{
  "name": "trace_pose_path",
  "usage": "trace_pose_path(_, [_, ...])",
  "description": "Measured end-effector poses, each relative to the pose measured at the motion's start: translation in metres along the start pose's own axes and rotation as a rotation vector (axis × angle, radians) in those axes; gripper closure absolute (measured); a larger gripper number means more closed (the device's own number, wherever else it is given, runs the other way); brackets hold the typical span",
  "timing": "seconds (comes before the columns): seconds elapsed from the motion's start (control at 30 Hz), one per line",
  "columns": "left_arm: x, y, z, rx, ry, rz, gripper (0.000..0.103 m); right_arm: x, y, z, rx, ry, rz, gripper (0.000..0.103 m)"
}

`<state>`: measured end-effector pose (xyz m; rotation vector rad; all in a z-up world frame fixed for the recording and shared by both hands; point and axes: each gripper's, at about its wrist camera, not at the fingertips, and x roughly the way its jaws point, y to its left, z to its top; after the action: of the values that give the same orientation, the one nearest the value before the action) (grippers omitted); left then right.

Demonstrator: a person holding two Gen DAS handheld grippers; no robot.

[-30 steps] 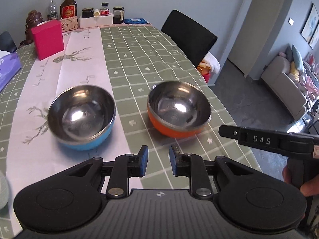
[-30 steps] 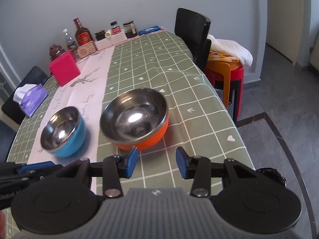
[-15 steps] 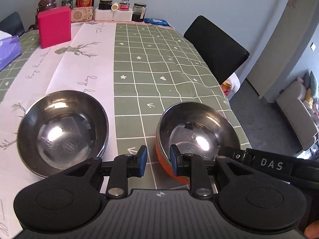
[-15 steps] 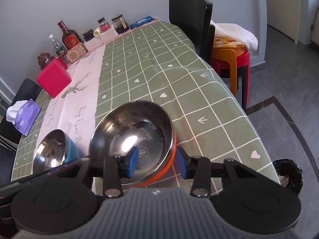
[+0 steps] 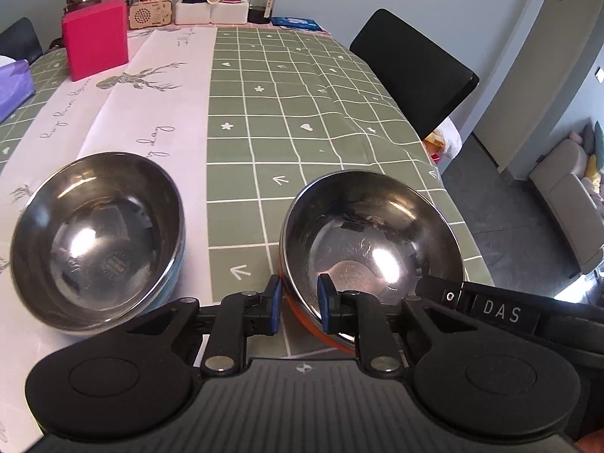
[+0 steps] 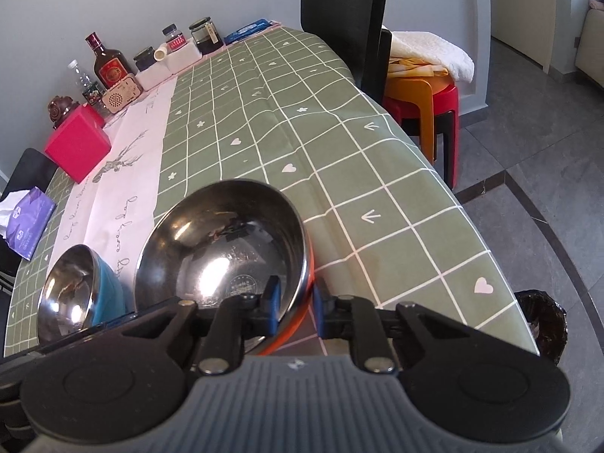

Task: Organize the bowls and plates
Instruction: 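Lift the orange bowl with both grippers and carry it toward the plate stack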

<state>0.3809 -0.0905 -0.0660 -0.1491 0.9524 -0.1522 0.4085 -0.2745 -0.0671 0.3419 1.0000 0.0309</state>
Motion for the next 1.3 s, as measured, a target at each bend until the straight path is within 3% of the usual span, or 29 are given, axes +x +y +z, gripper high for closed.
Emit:
trace_pose_path(0.13, [-0.019, -0.003, -0.008, 0.044, 0.0, 0.023, 0.082, -0.012, 0.007, -0.007, -0.029, 0.015, -0.009, 0.091])
trace_pose_path(0.4, [-0.083, 0.001, -0.028, 0.074, 0.018, 0.073, 0.082, -0.056, 0.015, -0.034, -0.002, 0.095, 0.055, 0.092])
trace_pose_path(0.77, [-0.154, 0.013, -0.089, 0.001, 0.069, -0.006, 0.082, -0.131, 0.019, -0.107, -0.099, 0.129, 0.05, 0.092])
trace_pose_path(1.03, [-0.167, 0.011, -0.141, 0.003, 0.134, -0.035, 0.082, -0.15, 0.003, -0.16, -0.129, 0.216, 0.021, 0.092])
trace_pose_path(1.3, [-0.157, 0.02, -0.171, -0.054, 0.2, -0.077, 0.082, -0.154, -0.009, -0.184, -0.134, 0.234, 0.0, 0.092])
